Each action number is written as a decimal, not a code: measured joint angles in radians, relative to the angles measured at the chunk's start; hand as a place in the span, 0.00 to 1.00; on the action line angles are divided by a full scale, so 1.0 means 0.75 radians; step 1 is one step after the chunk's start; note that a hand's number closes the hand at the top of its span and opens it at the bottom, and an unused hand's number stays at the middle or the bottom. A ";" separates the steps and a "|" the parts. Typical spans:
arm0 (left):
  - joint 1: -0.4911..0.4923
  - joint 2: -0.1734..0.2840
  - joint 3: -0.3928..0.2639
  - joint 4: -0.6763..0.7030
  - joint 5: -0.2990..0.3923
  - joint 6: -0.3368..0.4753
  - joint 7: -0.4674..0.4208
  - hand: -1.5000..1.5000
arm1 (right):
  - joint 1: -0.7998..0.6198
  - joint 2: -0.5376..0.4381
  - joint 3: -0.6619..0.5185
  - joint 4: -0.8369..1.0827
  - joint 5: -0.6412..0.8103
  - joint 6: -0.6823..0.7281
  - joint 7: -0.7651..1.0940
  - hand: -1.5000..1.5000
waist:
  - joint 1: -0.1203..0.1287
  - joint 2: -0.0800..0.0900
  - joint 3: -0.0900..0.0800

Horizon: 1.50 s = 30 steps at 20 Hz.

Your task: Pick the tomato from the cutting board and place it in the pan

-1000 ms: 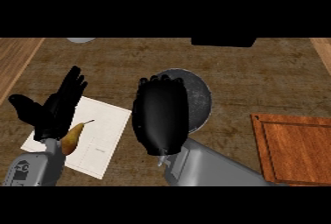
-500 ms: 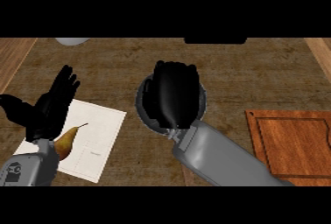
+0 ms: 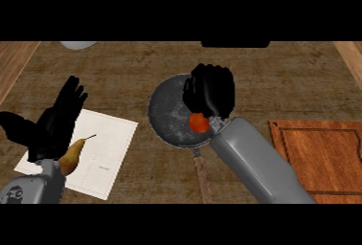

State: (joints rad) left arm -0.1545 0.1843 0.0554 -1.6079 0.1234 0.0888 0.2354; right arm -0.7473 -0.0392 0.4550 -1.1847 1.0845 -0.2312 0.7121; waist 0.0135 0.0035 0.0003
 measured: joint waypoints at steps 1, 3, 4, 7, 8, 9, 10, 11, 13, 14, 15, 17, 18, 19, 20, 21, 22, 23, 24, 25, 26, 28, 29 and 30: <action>-0.002 0.003 0.005 0.003 0.000 -0.003 -0.001 0.50 | 0.012 0.011 -0.003 0.047 0.001 -0.036 -0.033 1.00 | -0.001 0.000 0.000; -0.019 0.011 0.016 0.008 0.011 -0.015 0.011 0.50 | 0.008 0.027 -0.023 0.176 -0.003 -0.116 -0.101 1.00 | 0.002 0.001 0.000; -0.016 0.006 0.009 0.002 0.007 -0.015 0.012 0.50 | -0.003 0.032 -0.031 0.245 -0.005 -0.147 -0.118 1.00 | 0.004 0.002 0.000; -0.033 -0.005 0.009 0.013 0.004 -0.008 0.018 0.50 | -0.016 0.042 -0.070 0.361 -0.057 -0.183 -0.114 0.00 | 0.006 0.002 0.000; -0.037 -0.001 0.012 0.003 0.006 -0.008 0.030 0.50 | -0.022 0.044 -0.099 0.395 -0.085 -0.194 -0.106 0.00 | 0.008 0.003 0.000; -0.058 0.003 0.019 0.017 0.009 -0.009 0.037 0.50 | -0.012 0.046 -0.106 0.430 -0.113 -0.216 -0.102 0.00 | 0.009 0.004 0.000; -0.055 -0.003 0.014 0.014 0.004 -0.005 0.034 0.50 | 0.000 0.046 -0.138 0.466 -0.144 -0.234 -0.127 0.00 | 0.009 0.004 0.000; -0.040 -0.002 0.007 -0.012 0.002 -0.006 0.047 0.50 | 0.000 0.046 -0.152 0.497 -0.181 -0.247 -0.143 0.00 | 0.012 0.002 0.000; -0.038 -0.011 0.002 -0.003 -0.003 -0.008 0.036 0.50 | -0.019 0.048 -0.186 0.569 -0.253 -0.262 -0.203 0.00 | 0.013 0.001 0.000; -0.041 0.000 0.016 0.009 0.006 -0.021 0.029 0.50 | -0.019 0.049 -0.189 0.603 -0.290 -0.279 -0.237 0.00 | 0.014 0.000 0.000; -0.039 -0.006 0.012 0.006 0.000 -0.017 0.030 0.50 | -0.036 0.049 -0.196 0.639 -0.331 -0.297 -0.269 0.00 | 0.015 0.000 0.000; -0.023 -0.007 0.020 0.025 -0.006 -0.024 -0.002 0.50 | -0.014 0.049 -0.221 0.624 -0.355 -0.322 -0.335 0.00 | 0.006 -0.002 0.000; -0.020 -0.002 0.027 0.032 0.001 -0.037 -0.012 0.50 | -0.014 0.049 -0.231 0.630 -0.386 -0.352 -0.371 0.00 | 0.006 -0.002 0.000; -0.020 -0.007 0.028 0.030 -0.002 -0.030 -0.013 0.50 | -0.005 0.045 -0.255 0.616 -0.413 -0.370 -0.415 0.00 | 0.003 -0.002 0.000; -0.018 -0.009 0.030 0.039 -0.004 -0.030 -0.024 0.50 | 0.013 0.046 -0.276 0.603 -0.446 -0.398 -0.465 0.00 | 0.001 -0.002 0.000; -0.024 -0.023 0.021 0.039 -0.014 -0.014 -0.017 0.50 | 0.037 0.040 -0.297 0.570 -0.478 -0.415 -0.513 0.00 | -0.006 -0.002 0.000; -0.033 -0.018 0.024 0.033 -0.015 -0.011 -0.004 0.50 | 0.045 0.041 -0.324 0.543 -0.512 -0.425 -0.540 0.00 | -0.009 -0.003 0.001; -0.020 -0.009 0.031 0.023 -0.009 -0.019 -0.003 0.50 | 0.069 0.037 -0.350 0.502 -0.553 -0.434 -0.579 0.00 | -0.012 -0.005 0.001; -0.019 -0.003 0.038 0.023 -0.005 -0.022 0.001 0.50 | 0.094 0.035 -0.376 0.463 -0.595 -0.438 -0.615 0.00 | -0.015 -0.005 0.001; -0.019 0.004 0.049 0.031 0.000 -0.027 -0.002 0.50 | 0.130 0.035 -0.397 0.415 -0.640 -0.433 -0.650 0.00 | -0.022 -0.006 0.001; -0.015 0.009 0.056 0.034 0.005 -0.034 -0.007 0.50 | 0.161 0.025 -0.426 0.377 -0.689 -0.427 -0.690 0.00 | -0.024 -0.007 0.001; -0.005 0.008 0.062 0.036 0.009 -0.033 -0.008 0.50 | 0.241 0.016 -0.466 0.268 -0.780 -0.403 -0.748 0.00 | -0.034 -0.009 0.001; -0.012 0.008 0.061 0.043 0.002 -0.032 -0.012 0.50 | 0.288 0.001 -0.485 0.214 -0.829 -0.376 -0.790 0.00 | -0.038 -0.010 0.001; -0.004 0.002 0.063 0.041 0.005 -0.029 -0.013 0.50 | 0.337 -0.021 -0.501 0.149 -0.878 -0.336 -0.817 0.00 | -0.043 -0.011 0.001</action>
State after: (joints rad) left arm -0.1577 0.1855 0.1025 -1.5768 0.1272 0.0674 0.2256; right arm -0.4943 -0.0548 0.0791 -1.0727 0.4262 -0.4835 0.0995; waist -0.0189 -0.0050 0.0008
